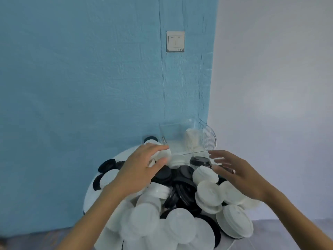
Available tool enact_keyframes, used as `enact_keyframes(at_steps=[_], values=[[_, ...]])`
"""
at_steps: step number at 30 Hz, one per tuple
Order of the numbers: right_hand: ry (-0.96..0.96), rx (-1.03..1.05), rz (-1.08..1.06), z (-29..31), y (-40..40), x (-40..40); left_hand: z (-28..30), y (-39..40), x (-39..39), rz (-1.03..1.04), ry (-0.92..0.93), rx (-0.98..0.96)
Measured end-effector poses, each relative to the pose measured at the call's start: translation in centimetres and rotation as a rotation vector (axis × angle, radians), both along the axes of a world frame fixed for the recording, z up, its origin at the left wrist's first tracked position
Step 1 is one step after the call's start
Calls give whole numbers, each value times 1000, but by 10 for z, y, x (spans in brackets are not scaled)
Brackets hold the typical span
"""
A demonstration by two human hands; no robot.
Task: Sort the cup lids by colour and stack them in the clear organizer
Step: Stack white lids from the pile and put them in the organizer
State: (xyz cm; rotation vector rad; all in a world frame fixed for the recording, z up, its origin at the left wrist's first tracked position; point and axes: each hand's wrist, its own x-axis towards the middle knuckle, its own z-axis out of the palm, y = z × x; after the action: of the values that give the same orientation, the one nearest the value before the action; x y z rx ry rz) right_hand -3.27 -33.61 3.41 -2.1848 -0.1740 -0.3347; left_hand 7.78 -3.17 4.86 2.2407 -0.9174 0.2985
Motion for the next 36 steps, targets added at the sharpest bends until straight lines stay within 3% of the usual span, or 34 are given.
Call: enact_keyframes(at_steps=[6, 9, 14, 22, 28, 36], values=[[-150, -82, -168, -61, 21, -64, -67, 42, -85, 152, -22, -150], [-176, -166, -141, -82, 47, -72, -98, 48, -115, 240, -86, -240], [-261, -308, -89, -104, 98, -61, -136, 38, -135, 386, -141, -227], [-221, -412, -95, -120, 123, -37, -156, 32, -110, 493, -18, -42], [-147, -390, -83, -127, 120, -26, -156, 25, -101, 491, 34, -33], [-237, -266, -106, -113, 124, -24, -145, 22, -93, 492, -56, -210]])
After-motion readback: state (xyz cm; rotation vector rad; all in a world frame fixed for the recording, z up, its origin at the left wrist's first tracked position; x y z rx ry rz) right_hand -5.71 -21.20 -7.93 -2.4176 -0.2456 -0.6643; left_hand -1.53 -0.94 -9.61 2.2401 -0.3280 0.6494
